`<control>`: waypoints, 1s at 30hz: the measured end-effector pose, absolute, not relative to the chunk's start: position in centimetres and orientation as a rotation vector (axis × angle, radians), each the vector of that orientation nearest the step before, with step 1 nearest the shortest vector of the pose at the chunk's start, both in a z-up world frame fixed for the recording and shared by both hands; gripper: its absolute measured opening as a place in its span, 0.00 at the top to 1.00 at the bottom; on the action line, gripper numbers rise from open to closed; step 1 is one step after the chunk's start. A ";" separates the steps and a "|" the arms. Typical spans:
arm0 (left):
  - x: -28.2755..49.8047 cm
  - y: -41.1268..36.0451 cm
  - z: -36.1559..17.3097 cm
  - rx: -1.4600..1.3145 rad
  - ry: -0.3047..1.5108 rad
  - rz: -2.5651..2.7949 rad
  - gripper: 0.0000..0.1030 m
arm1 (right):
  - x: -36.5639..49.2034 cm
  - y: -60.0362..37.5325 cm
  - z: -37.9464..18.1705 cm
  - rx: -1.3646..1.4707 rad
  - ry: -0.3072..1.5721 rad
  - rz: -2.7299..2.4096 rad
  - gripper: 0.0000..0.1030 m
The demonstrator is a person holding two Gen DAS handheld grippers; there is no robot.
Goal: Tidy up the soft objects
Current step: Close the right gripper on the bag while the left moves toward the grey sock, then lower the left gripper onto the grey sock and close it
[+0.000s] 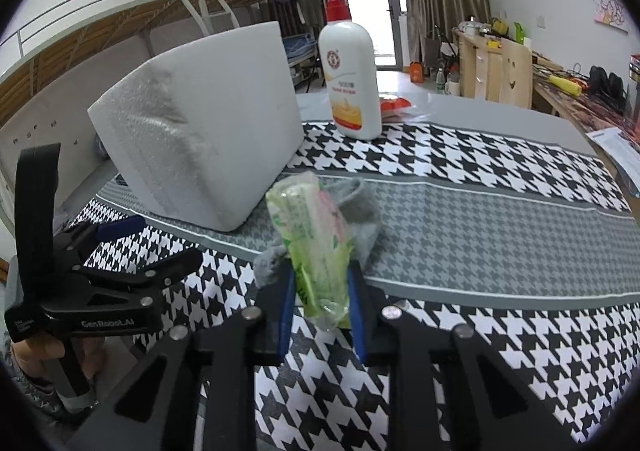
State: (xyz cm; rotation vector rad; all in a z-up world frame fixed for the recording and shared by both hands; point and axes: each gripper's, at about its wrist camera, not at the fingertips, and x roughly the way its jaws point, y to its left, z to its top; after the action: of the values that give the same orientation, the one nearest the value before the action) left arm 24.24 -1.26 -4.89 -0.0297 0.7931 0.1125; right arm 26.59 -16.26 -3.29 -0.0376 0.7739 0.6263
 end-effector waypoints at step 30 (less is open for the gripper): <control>27.4 -9.7 -3.4 0.118 0.744 -0.119 0.01 | 24.2 -23.5 -3.0 0.098 0.723 0.457 0.73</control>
State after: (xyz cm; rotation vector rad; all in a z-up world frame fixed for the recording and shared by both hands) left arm 27.39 -9.68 -3.38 0.1182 0.7442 -0.1186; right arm 24.17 -23.48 -2.99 0.0982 0.7231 0.4571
